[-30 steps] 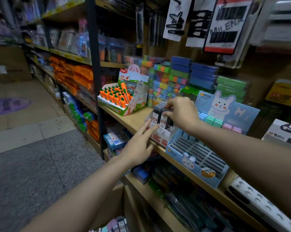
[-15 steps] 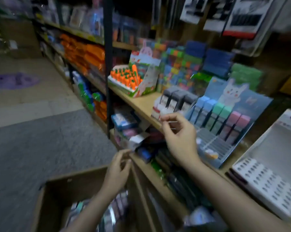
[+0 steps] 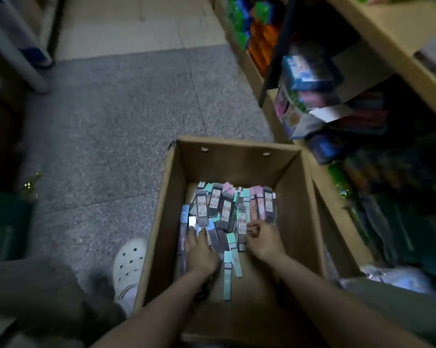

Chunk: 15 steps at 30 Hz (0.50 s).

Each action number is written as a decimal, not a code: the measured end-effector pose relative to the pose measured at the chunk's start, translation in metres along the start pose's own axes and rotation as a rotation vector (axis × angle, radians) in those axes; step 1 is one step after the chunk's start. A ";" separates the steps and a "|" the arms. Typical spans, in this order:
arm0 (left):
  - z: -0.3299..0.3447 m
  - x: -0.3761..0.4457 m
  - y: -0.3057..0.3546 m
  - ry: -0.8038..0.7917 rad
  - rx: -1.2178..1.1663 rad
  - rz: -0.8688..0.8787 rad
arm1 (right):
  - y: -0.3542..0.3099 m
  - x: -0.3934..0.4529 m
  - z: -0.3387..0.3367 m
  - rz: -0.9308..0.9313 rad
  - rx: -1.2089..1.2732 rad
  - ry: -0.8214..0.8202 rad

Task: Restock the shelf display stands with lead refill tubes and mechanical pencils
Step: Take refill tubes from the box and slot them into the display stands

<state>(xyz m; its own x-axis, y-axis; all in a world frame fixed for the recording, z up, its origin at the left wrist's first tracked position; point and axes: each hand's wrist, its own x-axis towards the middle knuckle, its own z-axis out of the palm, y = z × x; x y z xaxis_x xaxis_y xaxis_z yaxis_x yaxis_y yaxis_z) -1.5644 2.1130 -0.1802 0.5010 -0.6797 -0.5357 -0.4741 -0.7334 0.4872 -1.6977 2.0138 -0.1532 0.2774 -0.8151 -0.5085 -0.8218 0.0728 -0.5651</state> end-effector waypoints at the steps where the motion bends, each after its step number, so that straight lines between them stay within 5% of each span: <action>1: 0.001 0.004 -0.001 0.004 0.019 0.012 | 0.004 0.005 0.007 0.030 0.012 0.005; 15: 0.005 0.047 0.006 0.039 0.163 0.168 | 0.005 0.046 0.049 0.117 0.011 0.161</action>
<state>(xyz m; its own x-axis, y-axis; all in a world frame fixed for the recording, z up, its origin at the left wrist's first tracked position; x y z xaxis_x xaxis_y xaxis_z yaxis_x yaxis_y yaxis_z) -1.5475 2.0765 -0.2061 0.4309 -0.7945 -0.4279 -0.6622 -0.6005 0.4482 -1.6652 2.0049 -0.2112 0.0966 -0.8819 -0.4614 -0.8380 0.1780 -0.5158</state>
